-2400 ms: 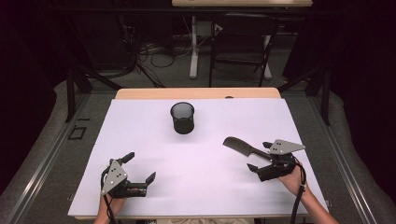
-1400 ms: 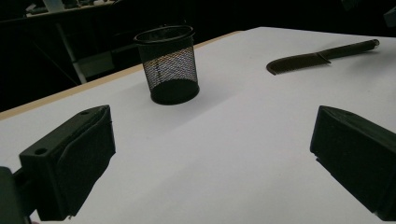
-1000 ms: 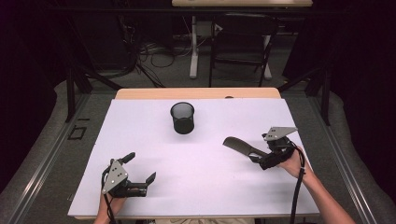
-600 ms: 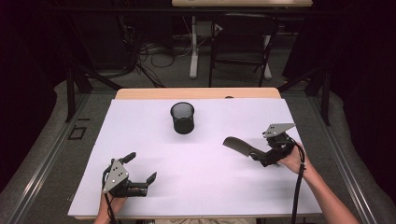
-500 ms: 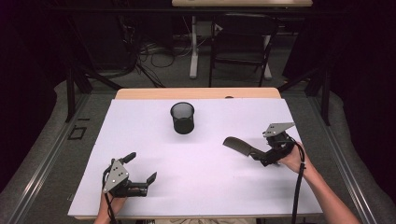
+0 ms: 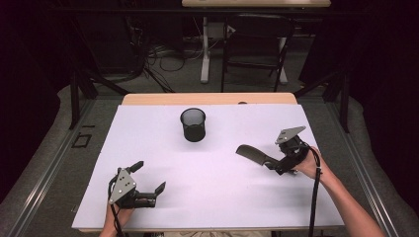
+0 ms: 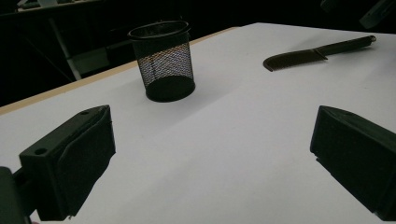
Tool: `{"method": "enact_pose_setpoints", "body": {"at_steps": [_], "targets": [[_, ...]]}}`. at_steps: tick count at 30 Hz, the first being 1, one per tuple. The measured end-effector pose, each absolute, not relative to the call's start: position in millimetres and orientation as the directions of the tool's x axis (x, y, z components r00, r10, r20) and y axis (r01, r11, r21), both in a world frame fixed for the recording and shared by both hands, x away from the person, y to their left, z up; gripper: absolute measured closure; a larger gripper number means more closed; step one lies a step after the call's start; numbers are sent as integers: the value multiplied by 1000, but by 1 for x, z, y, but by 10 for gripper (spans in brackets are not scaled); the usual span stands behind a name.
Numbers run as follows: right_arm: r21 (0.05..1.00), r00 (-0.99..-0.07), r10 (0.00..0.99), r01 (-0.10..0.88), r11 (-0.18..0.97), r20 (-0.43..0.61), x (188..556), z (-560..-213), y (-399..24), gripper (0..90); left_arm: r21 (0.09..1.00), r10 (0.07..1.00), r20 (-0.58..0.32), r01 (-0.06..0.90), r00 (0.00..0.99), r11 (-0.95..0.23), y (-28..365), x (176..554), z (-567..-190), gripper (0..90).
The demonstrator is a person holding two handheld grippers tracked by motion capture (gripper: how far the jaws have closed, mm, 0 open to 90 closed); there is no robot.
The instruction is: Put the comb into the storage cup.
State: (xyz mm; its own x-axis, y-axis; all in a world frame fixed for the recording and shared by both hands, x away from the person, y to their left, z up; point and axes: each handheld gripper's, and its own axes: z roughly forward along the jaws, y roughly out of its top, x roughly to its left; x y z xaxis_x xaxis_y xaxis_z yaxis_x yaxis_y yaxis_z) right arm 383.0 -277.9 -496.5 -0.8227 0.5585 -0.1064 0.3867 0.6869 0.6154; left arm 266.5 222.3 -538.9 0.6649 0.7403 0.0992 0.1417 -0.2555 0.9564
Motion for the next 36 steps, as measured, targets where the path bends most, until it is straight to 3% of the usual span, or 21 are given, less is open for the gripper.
{"method": "enact_pose_setpoints", "body": {"at_steps": [36], "targets": [[399,-856,501,417,817,-130,403,-506,-263,27,955,741,105,140,663,-261,222,266,-539,0]]}}
